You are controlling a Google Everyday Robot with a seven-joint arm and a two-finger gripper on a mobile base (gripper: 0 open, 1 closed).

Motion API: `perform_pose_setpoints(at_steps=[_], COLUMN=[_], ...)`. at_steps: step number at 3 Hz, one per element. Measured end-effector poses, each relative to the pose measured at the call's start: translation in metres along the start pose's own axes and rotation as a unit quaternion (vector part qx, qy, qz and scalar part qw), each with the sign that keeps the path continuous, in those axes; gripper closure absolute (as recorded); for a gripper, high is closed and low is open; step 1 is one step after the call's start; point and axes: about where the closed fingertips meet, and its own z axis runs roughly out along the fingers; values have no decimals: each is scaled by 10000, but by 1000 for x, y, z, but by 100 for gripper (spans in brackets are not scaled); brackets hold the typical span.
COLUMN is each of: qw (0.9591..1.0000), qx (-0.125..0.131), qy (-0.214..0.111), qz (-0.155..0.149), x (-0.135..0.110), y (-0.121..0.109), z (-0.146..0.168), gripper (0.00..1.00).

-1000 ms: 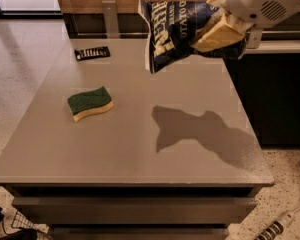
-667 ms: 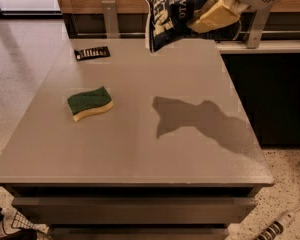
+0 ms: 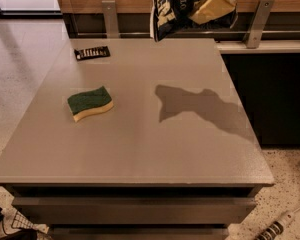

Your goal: Move blue chip bag near rxbar chocolate

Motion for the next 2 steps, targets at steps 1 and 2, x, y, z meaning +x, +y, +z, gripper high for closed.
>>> perform_pose_setpoints(at_steps=[1, 2], qw=[9990, 9979], qx=[-323, -277], qy=[183, 149], qz=[257, 563], x=[35, 55], y=[-40, -77], z=[56, 95], gripper=[100, 100])
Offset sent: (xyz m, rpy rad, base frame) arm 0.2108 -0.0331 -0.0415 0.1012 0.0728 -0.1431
